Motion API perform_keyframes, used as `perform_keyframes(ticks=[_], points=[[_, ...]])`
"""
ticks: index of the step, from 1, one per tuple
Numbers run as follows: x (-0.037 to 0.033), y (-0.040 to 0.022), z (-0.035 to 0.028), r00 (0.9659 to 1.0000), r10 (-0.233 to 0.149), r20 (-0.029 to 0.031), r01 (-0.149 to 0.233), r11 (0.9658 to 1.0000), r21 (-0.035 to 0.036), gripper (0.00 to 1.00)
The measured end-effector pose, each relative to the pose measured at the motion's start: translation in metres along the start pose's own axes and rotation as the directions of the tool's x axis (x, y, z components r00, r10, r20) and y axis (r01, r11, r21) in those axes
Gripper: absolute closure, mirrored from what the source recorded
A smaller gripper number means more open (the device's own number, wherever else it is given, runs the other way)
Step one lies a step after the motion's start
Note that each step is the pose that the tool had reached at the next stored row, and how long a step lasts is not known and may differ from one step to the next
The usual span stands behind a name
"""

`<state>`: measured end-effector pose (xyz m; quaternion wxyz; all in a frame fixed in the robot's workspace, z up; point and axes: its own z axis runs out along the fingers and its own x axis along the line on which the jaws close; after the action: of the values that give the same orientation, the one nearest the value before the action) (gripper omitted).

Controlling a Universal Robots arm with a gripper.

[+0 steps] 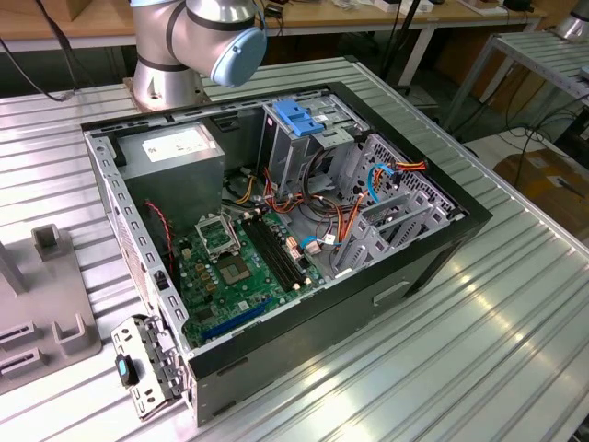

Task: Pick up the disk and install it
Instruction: 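Pick up the disk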

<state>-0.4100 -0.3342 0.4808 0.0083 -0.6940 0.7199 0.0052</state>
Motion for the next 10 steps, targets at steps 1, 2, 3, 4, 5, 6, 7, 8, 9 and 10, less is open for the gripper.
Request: perform_keyframes(ticks=[1,2,3,4,5,6,7,8,9,10], points=[[0.0000,-0.0005,0.0000,1.0000,0.000,0.0001,0.000,1.0000,0.0001,0.65],[0.0000,-0.0007,0.0000,1.0000,0.000,0.0000,0.000,1.0000,0.0000,0.65],[0.0000,-0.0013,0.0000,1.0000,0.000,0.0000,0.000,1.0000,0.0001,0.65],[0.0000,-0.0022,0.0000,1.0000,0.000,0.0000,0.000,1.0000,-0.0001,0.65],[0.0000,-0.0028,0.0001,1.0000,0.000,0.0001,0.000,1.0000,0.0001,0.65],[-0.0001,-0.0036,0.0000,1.0000,0.000,0.0001,0.000,1.0000,0.0001,0.65],[-0.0001,-0.0049,0.0000,1.0000,0.000,0.0005,0.000,1.0000,-0.0001,0.65],[-0.0002,-0.0067,0.0000,1.0000,0.000,0.0011,0.000,1.0000,0.0000,0.65],[-0.0003,-0.0089,0.0000,1.0000,0.000,0.0016,0.000,1.0000,-0.0001,0.65],[-0.0004,-0.0120,0.0001,1.0000,0.000,0.0023,0.000,1.0000,0.0000,0.65]])
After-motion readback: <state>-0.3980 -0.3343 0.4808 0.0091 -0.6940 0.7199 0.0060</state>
